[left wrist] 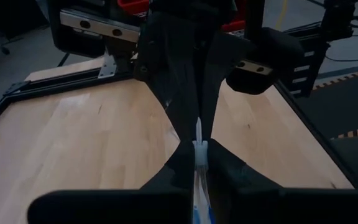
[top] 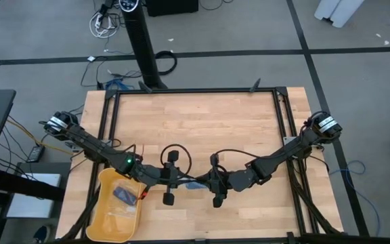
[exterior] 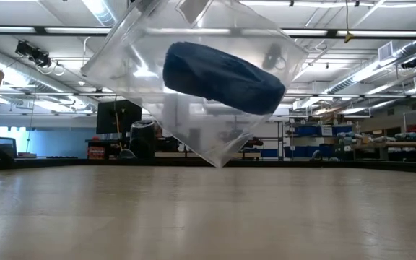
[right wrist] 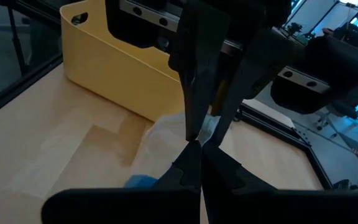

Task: Roll bandage
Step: Close the transparent zip bag

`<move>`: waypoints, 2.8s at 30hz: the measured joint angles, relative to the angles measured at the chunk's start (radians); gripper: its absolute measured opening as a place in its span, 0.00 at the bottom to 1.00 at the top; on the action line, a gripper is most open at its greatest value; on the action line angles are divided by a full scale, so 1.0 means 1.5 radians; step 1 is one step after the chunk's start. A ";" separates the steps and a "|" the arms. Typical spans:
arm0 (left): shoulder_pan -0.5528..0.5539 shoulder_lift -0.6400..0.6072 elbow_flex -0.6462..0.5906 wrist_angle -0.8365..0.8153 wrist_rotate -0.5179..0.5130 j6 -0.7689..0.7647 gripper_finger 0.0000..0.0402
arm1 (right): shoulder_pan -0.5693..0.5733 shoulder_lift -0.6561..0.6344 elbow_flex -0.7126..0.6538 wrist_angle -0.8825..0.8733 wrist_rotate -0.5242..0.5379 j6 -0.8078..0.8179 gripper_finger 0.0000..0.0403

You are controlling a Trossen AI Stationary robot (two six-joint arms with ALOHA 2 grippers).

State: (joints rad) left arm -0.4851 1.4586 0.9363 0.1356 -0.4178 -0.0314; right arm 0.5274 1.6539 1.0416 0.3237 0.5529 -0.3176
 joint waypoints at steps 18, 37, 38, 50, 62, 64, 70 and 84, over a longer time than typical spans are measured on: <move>-0.035 -0.009 -0.004 0.049 -0.012 0.000 0.23 | 0.007 -0.004 0.001 0.009 -0.001 0.001 0.00; -0.030 -0.009 -0.002 0.057 -0.045 0.006 0.17 | 0.005 -0.003 0.001 0.008 -0.001 0.000 0.00; -0.030 -0.009 -0.002 0.057 -0.045 0.011 0.16 | 0.005 -0.003 0.001 0.008 -0.001 0.000 0.00; -0.030 -0.009 -0.002 0.057 -0.033 0.018 0.09 | 0.005 -0.003 0.001 0.007 -0.001 0.000 0.00; -0.030 -0.008 -0.002 0.056 -0.033 0.018 0.21 | 0.004 -0.003 0.001 0.011 -0.002 0.000 0.00; -0.030 -0.008 -0.002 0.056 -0.033 0.019 0.21 | 0.004 -0.003 0.001 0.011 -0.004 0.000 0.00; -0.021 -0.008 -0.002 0.061 -0.020 0.024 0.16 | 0.004 -0.003 0.001 0.011 -0.005 -0.004 0.00; -0.017 -0.008 -0.002 0.082 -0.034 0.036 0.11 | 0.004 -0.003 0.001 0.014 -0.005 -0.005 0.00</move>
State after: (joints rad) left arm -0.5106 1.4467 0.9333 0.2580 -0.4686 0.0228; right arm 0.5335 1.6501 1.0424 0.3454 0.5461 -0.3256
